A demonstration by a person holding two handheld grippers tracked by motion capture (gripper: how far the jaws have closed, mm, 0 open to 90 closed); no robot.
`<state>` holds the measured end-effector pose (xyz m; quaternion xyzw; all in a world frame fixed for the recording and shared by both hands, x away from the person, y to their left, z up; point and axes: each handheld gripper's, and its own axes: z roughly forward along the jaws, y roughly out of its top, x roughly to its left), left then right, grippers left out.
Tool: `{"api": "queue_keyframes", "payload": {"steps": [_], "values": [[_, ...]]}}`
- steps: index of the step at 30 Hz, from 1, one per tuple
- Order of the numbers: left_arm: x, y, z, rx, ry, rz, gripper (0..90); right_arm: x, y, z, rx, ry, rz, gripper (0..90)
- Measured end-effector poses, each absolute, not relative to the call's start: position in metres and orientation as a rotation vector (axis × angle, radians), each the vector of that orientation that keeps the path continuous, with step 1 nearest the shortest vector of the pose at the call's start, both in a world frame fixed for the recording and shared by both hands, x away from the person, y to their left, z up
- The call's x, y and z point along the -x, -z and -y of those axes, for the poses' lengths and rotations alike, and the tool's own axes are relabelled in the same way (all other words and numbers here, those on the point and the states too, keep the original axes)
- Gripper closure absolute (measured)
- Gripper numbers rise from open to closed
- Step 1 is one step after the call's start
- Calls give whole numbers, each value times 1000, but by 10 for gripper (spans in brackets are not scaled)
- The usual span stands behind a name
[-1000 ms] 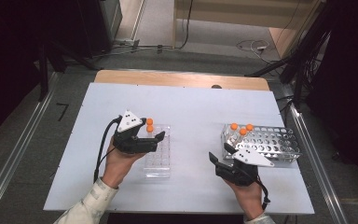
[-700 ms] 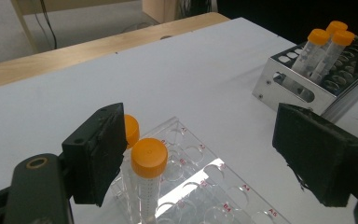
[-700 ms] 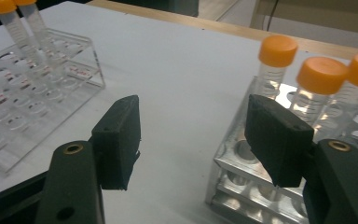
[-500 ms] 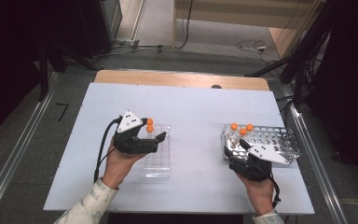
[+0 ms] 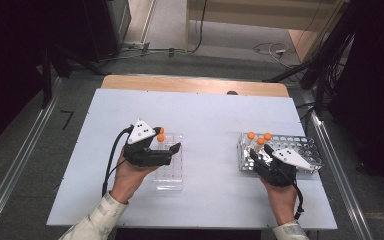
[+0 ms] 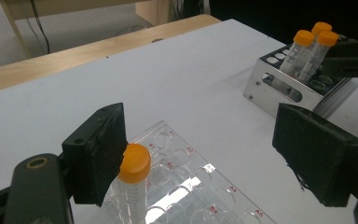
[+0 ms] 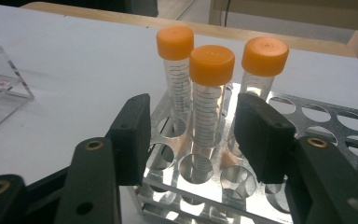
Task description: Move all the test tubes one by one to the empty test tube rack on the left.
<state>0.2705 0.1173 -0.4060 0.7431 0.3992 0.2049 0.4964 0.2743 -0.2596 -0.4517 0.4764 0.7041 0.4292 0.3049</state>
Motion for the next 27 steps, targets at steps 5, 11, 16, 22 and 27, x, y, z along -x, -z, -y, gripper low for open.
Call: {"api": "queue_keyframes", "payload": {"steps": [5, 11, 16, 22, 27], "values": [[-270, 406, -116, -1804, -493, -963, 177, -282, 456, 261, -1273, -1127, -1869, 578], [-271, 407, -115, -1812, -493, -960, 177, -287, 459, 261, -1280, -1121, -1874, 633], [-270, 408, -114, -1815, -490, -958, 177, -289, 461, 261, -1275, -1102, -1876, 692], [-271, 408, -114, -1816, -487, -955, 176, -287, 458, 263, -1273, -1122, -1849, 714], [-270, 408, -114, -1817, -488, -953, 176, -283, 452, 262, -1257, -1149, -1829, 718]]}}
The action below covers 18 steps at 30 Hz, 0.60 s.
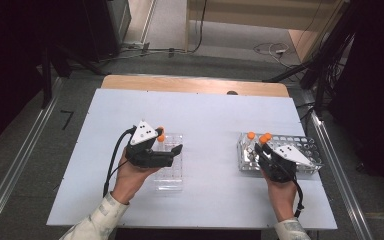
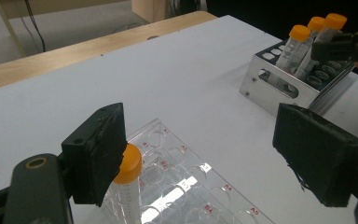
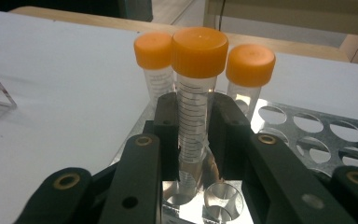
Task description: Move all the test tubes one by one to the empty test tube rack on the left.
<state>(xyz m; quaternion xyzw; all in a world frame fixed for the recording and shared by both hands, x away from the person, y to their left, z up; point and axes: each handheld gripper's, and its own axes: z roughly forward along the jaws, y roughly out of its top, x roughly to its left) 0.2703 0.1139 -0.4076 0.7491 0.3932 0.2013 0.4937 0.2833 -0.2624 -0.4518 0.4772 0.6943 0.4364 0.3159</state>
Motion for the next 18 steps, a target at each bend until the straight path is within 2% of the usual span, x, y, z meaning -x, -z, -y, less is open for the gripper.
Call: {"api": "queue_keyframes", "payload": {"steps": [18], "values": [[-271, 407, -114, -1815, -486, -954, 155, -264, 417, 265, -1194, -1257, -1747, 722]]}}
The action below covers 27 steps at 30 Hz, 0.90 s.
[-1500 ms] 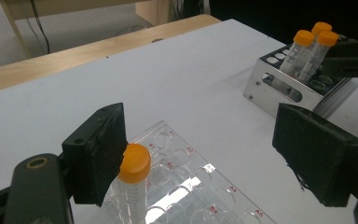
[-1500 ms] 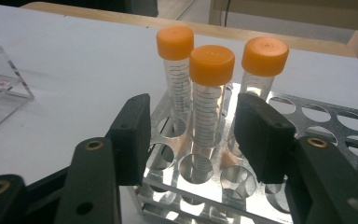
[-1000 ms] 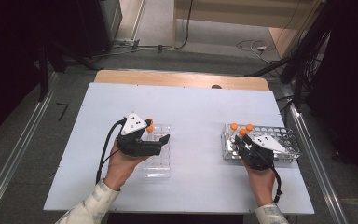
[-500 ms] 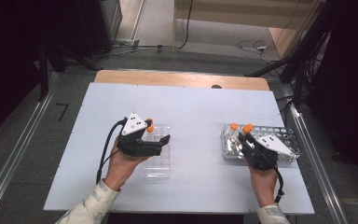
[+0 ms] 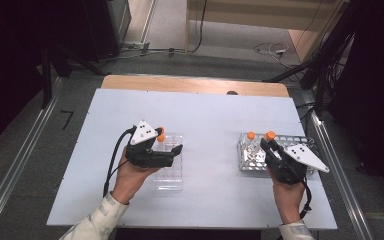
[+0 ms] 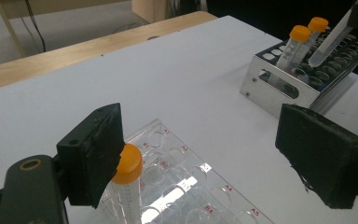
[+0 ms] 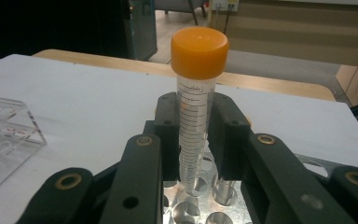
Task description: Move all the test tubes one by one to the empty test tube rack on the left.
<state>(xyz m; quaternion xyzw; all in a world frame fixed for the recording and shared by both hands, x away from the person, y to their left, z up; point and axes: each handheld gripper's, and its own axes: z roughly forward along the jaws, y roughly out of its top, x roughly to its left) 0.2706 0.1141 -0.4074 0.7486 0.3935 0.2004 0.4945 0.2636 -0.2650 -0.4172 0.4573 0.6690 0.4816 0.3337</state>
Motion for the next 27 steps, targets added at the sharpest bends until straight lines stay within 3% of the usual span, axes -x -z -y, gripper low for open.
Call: {"api": "queue_keyframes", "payload": {"steps": [27], "values": [[-261, 411, -93, -1858, -439, -873, 159, -239, 450, 178, -966, -1295, -2154, 722]]}}
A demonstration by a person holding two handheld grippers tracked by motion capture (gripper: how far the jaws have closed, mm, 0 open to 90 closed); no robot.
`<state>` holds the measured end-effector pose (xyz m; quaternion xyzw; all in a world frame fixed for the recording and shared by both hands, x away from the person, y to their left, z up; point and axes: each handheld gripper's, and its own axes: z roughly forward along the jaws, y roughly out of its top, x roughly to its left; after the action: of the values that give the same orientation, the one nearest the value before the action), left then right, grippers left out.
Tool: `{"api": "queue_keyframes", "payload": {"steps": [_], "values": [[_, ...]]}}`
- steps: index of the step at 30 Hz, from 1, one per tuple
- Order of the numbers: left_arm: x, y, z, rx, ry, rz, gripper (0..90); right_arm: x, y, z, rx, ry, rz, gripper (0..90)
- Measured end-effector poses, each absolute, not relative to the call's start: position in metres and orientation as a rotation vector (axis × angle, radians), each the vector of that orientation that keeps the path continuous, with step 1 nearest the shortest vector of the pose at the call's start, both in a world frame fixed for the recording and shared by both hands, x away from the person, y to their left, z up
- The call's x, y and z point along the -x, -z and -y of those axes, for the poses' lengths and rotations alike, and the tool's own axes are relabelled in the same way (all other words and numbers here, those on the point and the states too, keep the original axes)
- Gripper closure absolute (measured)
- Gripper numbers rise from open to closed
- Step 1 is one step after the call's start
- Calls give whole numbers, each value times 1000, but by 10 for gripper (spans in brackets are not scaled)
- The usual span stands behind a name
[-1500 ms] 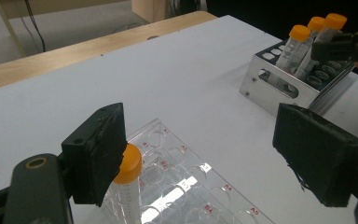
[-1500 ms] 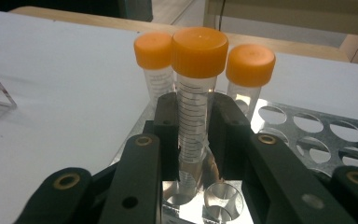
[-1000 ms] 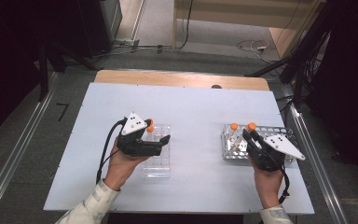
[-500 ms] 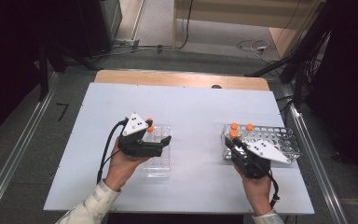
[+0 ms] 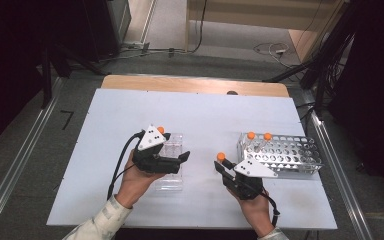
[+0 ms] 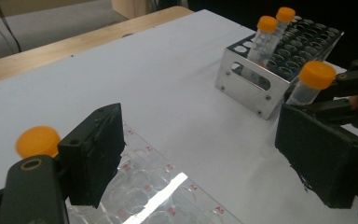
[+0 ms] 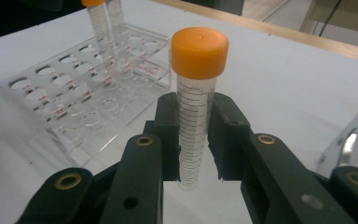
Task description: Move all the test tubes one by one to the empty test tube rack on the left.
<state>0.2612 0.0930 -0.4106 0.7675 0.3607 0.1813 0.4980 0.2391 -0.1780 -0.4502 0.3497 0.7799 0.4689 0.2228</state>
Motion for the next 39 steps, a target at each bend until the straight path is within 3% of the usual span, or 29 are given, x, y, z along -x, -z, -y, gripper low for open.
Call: {"api": "queue_keyframes", "payload": {"steps": [13, 19, 33, 39], "values": [[-250, 428, -60, -1937, -352, -780, 205, -235, 459, 161, -903, -1281, -2247, 722], [-244, 430, -53, -1929, -316, -727, 311, -232, 461, 155, -877, -1280, -2281, 721], [-242, 434, -49, -1934, -274, -664, 650, -230, 461, 151, -850, -1298, -2308, 722], [-242, 434, -49, -1935, -277, -662, 688, -229, 461, 151, -851, -1301, -2312, 721]]}}
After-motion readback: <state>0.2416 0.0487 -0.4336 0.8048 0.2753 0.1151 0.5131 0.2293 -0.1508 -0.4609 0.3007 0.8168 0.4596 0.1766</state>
